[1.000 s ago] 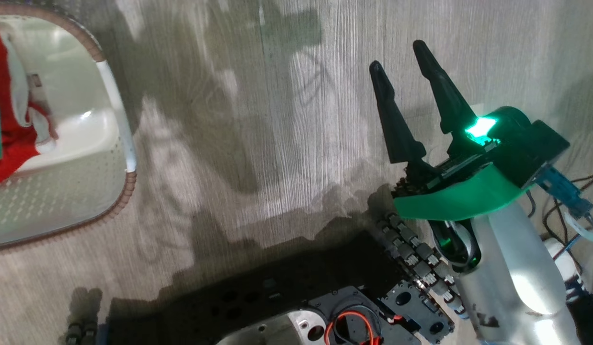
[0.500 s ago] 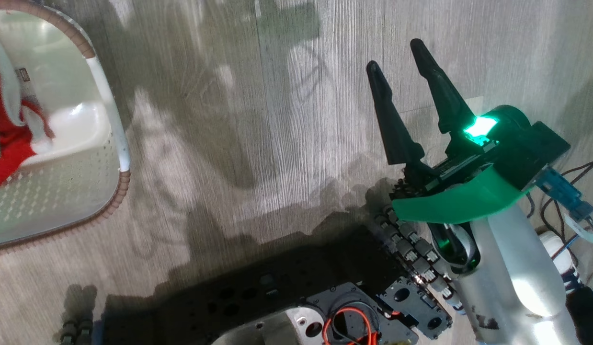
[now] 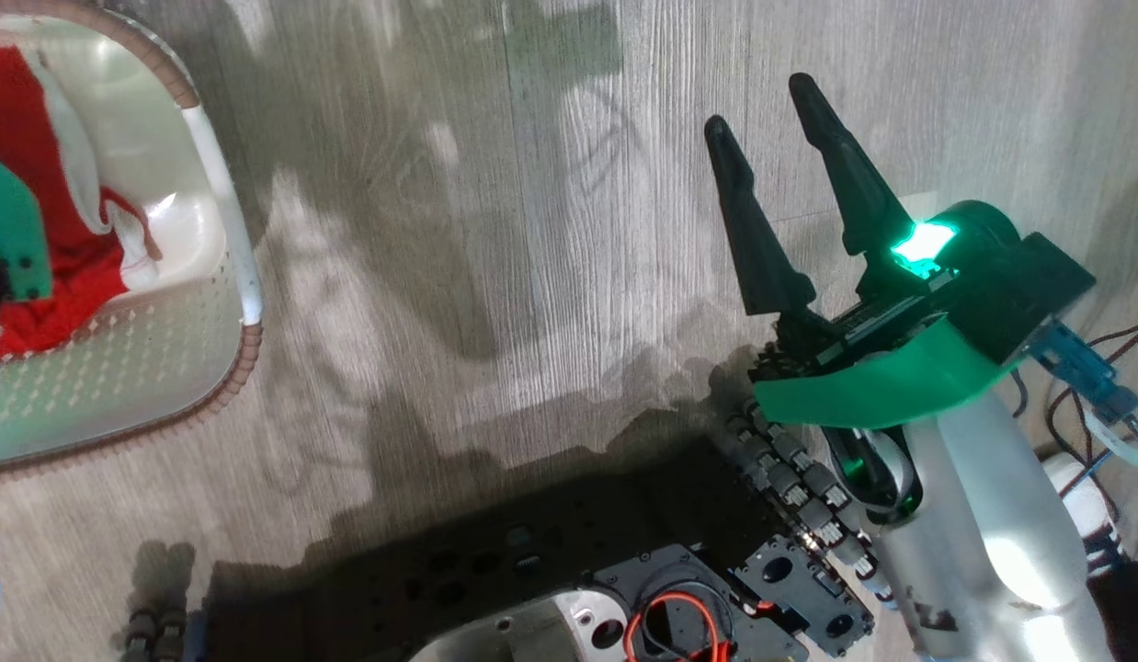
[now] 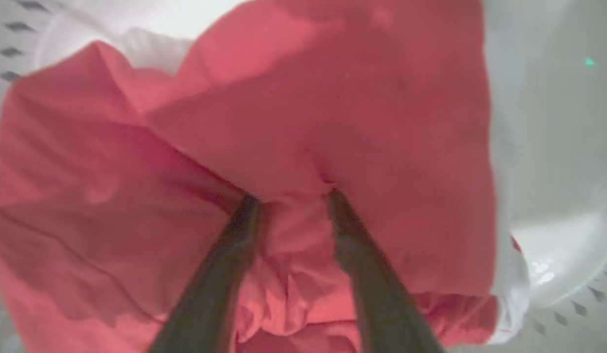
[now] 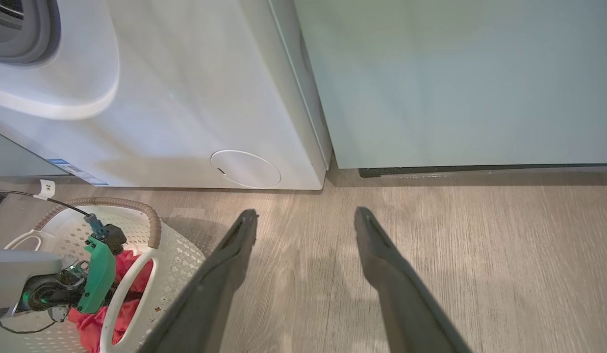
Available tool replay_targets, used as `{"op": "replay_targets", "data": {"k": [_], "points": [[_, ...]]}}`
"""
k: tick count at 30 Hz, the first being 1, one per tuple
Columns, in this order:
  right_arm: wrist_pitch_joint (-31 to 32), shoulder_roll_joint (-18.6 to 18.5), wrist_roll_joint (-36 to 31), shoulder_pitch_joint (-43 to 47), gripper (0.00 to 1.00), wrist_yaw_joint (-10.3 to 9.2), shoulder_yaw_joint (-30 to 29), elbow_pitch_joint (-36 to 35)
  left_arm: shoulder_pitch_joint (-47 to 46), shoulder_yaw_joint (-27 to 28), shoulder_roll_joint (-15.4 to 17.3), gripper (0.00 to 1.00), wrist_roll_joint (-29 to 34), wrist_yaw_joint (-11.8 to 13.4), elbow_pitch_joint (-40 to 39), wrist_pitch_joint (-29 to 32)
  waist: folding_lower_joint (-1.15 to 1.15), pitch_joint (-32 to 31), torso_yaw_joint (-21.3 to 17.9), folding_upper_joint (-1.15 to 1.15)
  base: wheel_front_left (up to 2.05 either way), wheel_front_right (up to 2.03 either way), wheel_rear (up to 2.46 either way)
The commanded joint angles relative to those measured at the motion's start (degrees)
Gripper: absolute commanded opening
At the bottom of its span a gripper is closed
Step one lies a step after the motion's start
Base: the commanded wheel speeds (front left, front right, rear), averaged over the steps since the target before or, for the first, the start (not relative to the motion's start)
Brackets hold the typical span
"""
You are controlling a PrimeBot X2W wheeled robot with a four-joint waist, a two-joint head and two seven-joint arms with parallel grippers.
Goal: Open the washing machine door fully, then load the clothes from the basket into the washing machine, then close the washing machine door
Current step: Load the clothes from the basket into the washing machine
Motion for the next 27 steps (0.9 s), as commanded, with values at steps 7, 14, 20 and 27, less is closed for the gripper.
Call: {"op": "replay_targets", "data": {"k": [7, 14, 20, 27], "points": [[-0.5, 0.0, -0.7, 2.3, 1.0, 0.0, 0.7, -1.4, 2.0, 0.0, 1.0, 0.0, -0.5, -0.3, -0.1, 0.4, 0.0, -0.6, 0.4, 0.0, 0.0, 0.0, 0.0], [-0.5, 0.0, -0.5, 0.8, 1.0, 0.0, 0.8, -1.0, 2.6, -0.7, 0.3, 0.0, -0.8, 0.8, -0.1, -0.1, 0.0, -2.9, 0.2, 0.0, 0.0, 0.0, 0.0], [-0.5, 0.0, -0.4, 0.8, 1.0, 0.0, 0.0, -0.2, 5.4, -1.6, -1.1, 0.0, -0.8, 1.4, -0.1, -0.8, 0.0, -8.3, 0.8, 0.0, 0.0, 0.0, 0.0], [-0.5, 0.0, -0.5, 2.0, 1.0, 0.0, -1.0, 1.0, 10.3, -1.6, -2.8, 0.0, -2.1, 2.3, -0.1, -3.5, 0.0, -15.9, 1.3, 0.0, 0.0, 0.0, 0.0]]}}
